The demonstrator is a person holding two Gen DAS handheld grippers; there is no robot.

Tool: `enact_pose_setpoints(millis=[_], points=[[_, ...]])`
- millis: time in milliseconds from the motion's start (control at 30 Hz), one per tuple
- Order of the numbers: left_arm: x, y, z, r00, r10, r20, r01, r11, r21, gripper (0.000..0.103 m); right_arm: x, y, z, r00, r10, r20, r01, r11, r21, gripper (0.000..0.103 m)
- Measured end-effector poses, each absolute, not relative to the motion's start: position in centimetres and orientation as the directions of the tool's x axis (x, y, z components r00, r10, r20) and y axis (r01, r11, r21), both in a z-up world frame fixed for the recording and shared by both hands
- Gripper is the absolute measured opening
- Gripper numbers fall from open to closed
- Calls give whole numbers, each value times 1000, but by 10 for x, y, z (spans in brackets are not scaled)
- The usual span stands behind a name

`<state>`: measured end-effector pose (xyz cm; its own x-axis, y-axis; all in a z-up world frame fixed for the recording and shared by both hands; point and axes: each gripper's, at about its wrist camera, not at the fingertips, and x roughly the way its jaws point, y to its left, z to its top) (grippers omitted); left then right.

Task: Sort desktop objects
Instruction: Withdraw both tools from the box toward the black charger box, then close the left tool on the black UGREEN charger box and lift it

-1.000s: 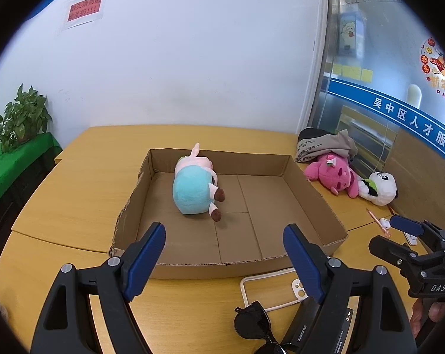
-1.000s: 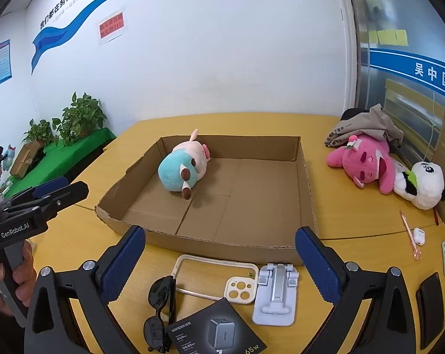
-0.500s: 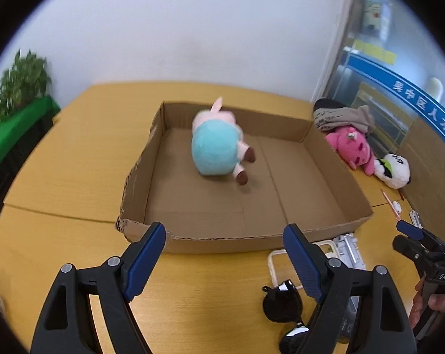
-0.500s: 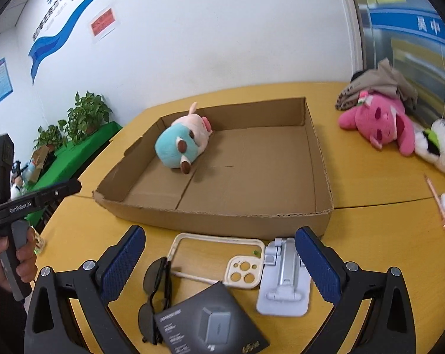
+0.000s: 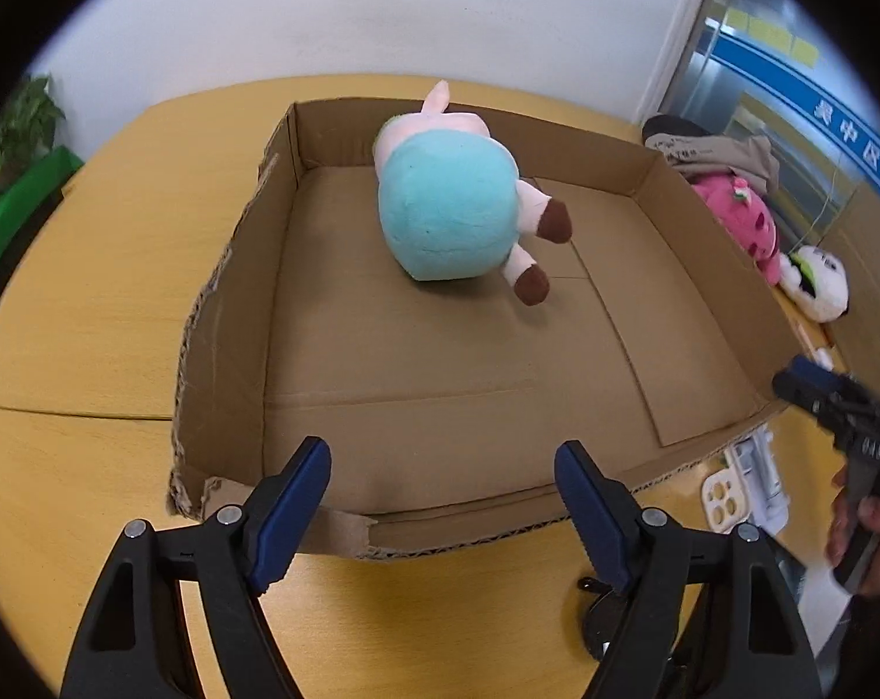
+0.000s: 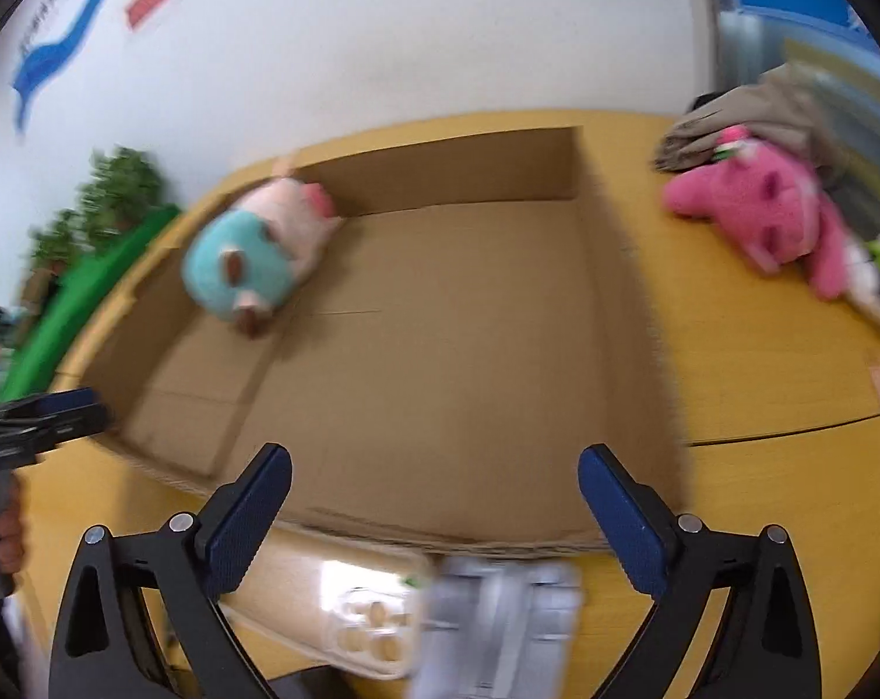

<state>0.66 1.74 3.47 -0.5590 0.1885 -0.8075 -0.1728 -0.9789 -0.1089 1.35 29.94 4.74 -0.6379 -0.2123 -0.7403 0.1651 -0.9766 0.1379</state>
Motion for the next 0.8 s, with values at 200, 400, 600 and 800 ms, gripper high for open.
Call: enact_pose_setpoints(millis=[200, 400, 600, 800], points=[[50, 23, 69, -650, 191, -735, -177, -979, -98, 80, 60, 303, 73, -640, -331, -693, 263, -942, 207, 103], [78, 35, 78, -614, 346, -709, -255, -938, -237, 80, 131, 308, 59, -538, -520, -663, 399, -850, 343, 103], [66, 89, 46, -364, 551, -751, -413, -818, -400, 80, 179, 321, 18, -457, -510, -728, 383, -852, 357, 103], [48, 157, -5, -91, 560, -823, -497, -742, -450, 80, 201, 300, -4, -453, -491, -744, 352, -865, 357, 103]])
